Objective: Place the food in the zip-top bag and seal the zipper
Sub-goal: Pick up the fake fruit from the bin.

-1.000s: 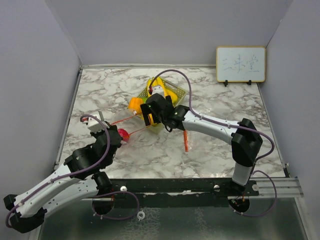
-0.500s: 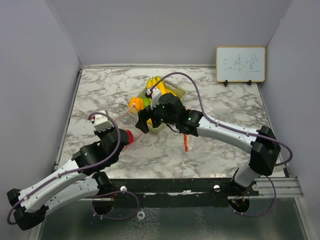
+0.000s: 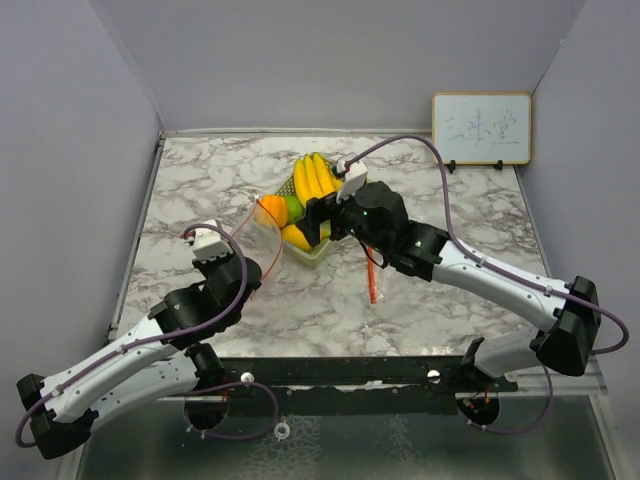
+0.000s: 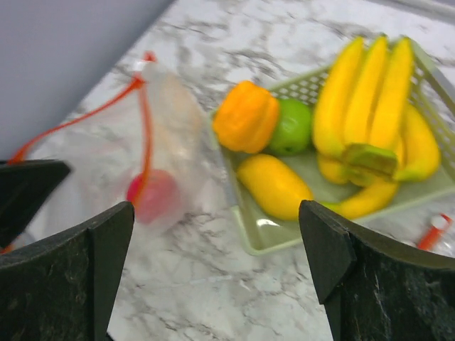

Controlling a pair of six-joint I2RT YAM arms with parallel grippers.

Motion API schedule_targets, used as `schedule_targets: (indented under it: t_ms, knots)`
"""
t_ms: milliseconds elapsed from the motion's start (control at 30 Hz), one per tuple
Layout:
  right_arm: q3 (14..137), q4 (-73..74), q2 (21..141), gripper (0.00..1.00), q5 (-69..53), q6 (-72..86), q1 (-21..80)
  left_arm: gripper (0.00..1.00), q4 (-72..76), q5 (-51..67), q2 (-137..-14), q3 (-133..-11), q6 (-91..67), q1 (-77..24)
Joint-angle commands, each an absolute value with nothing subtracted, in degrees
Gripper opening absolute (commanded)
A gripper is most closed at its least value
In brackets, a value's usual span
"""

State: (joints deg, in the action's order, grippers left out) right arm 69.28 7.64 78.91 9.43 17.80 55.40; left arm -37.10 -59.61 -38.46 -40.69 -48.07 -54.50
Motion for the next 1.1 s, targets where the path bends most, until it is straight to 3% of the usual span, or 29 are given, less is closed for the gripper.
schedule_targets:
  t_ms: [0,200,567,1067]
  knots:
    - [72.4,16.4,84.1,0.99,21.9,22.8,49.7,0.00,-38.6,-62.7,-36.4,-43.2,-46.5,-54.4]
    - [71.0,11.7,89.2,0.99,15.4,26.6,42.6,0.00,-38.1,-64.1,-36.2,-44.0,-45.1,-54.4]
    - [74.8,4.8,100.3,1.00,13.1,27.4,40.3,0.00,-23.4,-60.5,-42.6,-37.6,-41.7,-54.4]
    - [75.4,-3.5,108.1,0.93,13.3,30.2,39.2,0.00,-25.7,-60.7,-39.5,-38.3,-41.8,-54.4]
